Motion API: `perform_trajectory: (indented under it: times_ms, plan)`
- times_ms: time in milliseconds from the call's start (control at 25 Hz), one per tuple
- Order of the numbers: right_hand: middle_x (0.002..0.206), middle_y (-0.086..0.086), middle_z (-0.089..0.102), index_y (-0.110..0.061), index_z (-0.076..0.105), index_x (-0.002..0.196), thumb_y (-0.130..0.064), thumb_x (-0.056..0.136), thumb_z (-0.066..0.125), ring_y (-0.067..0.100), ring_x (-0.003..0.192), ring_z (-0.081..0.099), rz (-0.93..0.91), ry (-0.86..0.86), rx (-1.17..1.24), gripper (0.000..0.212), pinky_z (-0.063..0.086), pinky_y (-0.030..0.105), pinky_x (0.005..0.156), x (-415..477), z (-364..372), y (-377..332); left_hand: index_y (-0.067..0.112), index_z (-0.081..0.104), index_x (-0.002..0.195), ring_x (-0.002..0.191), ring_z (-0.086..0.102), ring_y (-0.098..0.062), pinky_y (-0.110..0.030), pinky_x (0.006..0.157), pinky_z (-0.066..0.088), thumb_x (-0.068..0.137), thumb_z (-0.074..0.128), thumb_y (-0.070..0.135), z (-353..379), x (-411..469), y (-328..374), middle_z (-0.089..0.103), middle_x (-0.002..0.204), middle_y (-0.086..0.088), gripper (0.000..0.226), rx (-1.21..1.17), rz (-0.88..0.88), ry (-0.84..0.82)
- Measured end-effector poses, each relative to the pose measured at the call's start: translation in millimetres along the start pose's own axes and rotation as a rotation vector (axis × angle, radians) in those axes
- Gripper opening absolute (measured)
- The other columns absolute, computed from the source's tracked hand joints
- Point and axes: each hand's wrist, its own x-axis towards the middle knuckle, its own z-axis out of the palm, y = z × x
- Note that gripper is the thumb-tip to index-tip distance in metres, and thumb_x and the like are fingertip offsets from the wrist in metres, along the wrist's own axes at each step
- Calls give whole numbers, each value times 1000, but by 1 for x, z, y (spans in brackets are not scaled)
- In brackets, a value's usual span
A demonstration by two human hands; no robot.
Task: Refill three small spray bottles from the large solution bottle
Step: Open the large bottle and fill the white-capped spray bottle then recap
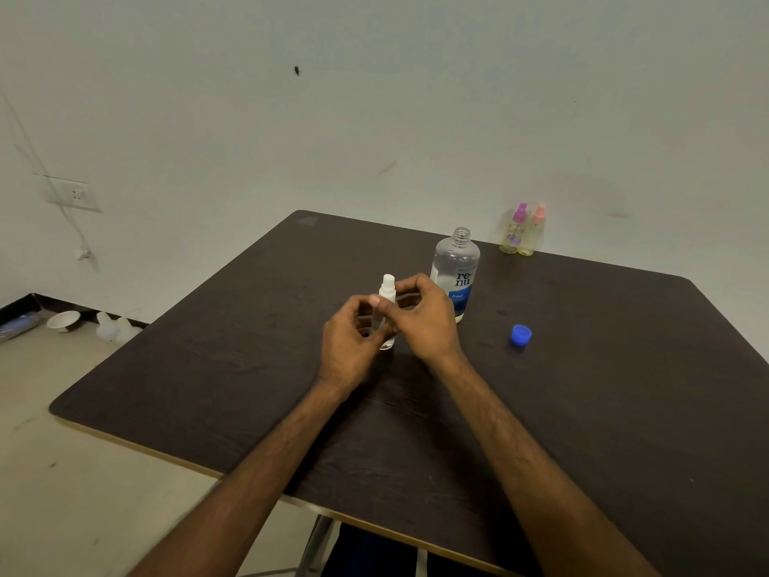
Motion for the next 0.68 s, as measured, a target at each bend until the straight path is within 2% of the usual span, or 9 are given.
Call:
perform_trajectory:
  times_ms: [120, 200, 320, 480, 560, 680]
  plan:
    - [108, -3, 69, -16, 62, 121, -31, 85, 75, 10, 101, 66, 14, -129, 81, 42, 57, 30, 86, 0, 0, 2, 12, 65, 115, 97, 71, -13, -41, 86, 60, 82, 79, 15, 0, 0, -1, 73, 105, 2, 36, 11, 11, -2]
    - [112, -3, 70, -17, 65, 125, -24, 93, 66, 9, 105, 65, -5, -203, 109, 33, 55, 29, 90, -1, -1, 3, 11, 64, 118, 98, 71, -13, -41, 88, 60, 82, 79, 14, 0, 0, 0, 73, 106, 0, 39, 11, 1, -9]
    - [104, -4, 72, -16, 72, 113, -24, 91, 69, 7, 99, 66, -1, -110, 65, 24, 56, 32, 88, 0, 1, 1, 10, 64, 120, 98, 71, -12, -39, 88, 60, 83, 79, 17, 0, 2, -1, 73, 106, 1, 41, 21, -3, -5]
    - [98, -5, 72, -16, 74, 105, -33, 82, 77, 5, 89, 66, -9, 76, -67, 29, 57, 31, 81, -1, 12, -2, 14, 65, 112, 96, 70, -8, -33, 86, 60, 85, 77, 19, 0, 2, -2, 73, 101, 5, 30, 30, 3, 24]
    - [100, -5, 73, -17, 73, 109, -35, 83, 76, 4, 89, 66, -28, 85, -84, 32, 57, 27, 80, -2, 13, -3, 16, 65, 113, 97, 69, -5, -32, 86, 60, 87, 75, 18, 0, 2, -2, 72, 101, 7, 28, 46, 9, 32]
    - [111, -5, 71, -15, 64, 125, -31, 84, 76, 2, 93, 66, -22, -19, -12, 46, 53, 13, 78, -6, 10, 2, 15, 65, 114, 95, 70, -7, -32, 84, 60, 87, 76, 21, -1, 7, -6, 73, 102, 6, 29, 48, 7, 90]
